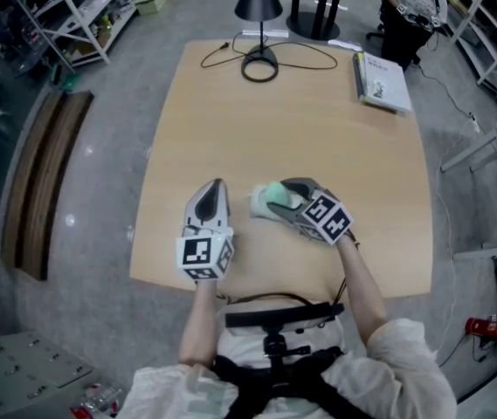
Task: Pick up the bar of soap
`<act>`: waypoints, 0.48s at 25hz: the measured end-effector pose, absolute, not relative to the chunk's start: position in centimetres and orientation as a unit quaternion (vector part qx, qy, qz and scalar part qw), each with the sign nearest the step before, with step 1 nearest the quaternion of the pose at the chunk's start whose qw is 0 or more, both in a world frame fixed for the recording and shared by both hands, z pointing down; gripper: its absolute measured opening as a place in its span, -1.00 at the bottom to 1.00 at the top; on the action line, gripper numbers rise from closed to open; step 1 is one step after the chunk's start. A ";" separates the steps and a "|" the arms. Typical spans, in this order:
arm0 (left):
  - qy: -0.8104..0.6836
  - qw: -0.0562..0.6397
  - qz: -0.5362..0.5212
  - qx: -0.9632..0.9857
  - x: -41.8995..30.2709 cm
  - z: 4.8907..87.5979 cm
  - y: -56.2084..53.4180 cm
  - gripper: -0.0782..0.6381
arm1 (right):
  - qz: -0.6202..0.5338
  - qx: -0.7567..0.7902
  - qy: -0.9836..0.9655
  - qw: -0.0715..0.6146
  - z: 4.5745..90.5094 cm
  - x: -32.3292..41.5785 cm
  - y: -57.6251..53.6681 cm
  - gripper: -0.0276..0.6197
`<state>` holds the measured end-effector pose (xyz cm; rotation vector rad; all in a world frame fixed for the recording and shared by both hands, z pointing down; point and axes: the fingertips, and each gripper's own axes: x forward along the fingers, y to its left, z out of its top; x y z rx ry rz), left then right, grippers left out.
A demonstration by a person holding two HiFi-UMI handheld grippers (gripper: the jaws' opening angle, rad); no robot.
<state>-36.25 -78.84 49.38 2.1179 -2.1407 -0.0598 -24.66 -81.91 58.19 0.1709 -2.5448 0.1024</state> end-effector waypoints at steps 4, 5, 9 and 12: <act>-0.697 0.042 -0.023 0.715 -35.3 47.6 -78.6 -0.78 | 0.077 0.166 -0.961 0.206 53.4 -23.3 -83.5 -0.13; -0.693 0.044 -0.033 0.719 -35.1 47.1 -78.5 -0.78 | 0.090 0.194 -0.959 0.183 52.2 -22.6 -83.8 -0.13; -0.688 0.046 -0.058 0.722 -34.7 45.7 -77.4 -0.78 | 0.137 0.305 -0.937 0.098 48.1 -18.8 -84.6 -0.13; -0.691 0.069 -0.079 0.716 -35.0 45.5 -76.4 -0.78 | 0.163 0.379 -0.910 0.038 45.8 -15.2 -84.4 -0.13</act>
